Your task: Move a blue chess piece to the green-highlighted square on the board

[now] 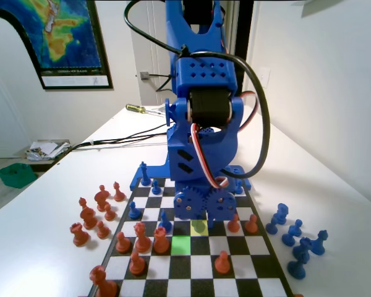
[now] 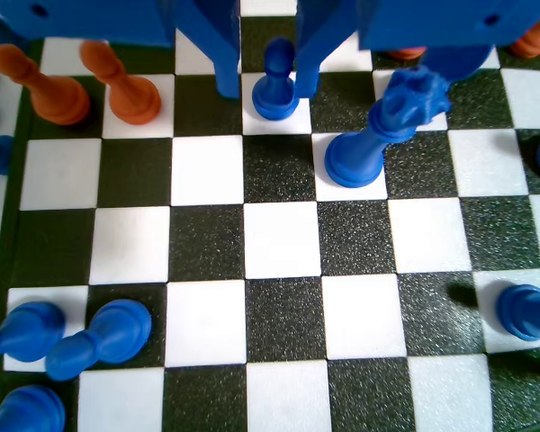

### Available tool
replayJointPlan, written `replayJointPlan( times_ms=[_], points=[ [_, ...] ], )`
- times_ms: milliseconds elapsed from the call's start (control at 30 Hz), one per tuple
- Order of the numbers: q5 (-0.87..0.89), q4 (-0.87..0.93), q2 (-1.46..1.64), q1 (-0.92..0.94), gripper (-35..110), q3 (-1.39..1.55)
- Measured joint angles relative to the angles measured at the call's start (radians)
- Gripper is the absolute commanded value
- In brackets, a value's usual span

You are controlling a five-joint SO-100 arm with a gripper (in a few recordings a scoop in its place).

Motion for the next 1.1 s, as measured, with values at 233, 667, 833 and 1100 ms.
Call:
replayJointPlan(
  times_ms=[233,667,833,1100],
  points=[
    [-0.012,0.000,0.000,0.002,2,0.000],
    [-0.018,0.037,0.000,0.015,1,-0.044],
    [-0.009,0.063,-0.011,0.037,1,-0.101],
    [0.005,0.081,-0.094,0.072,1,-0.206]
  ],
)
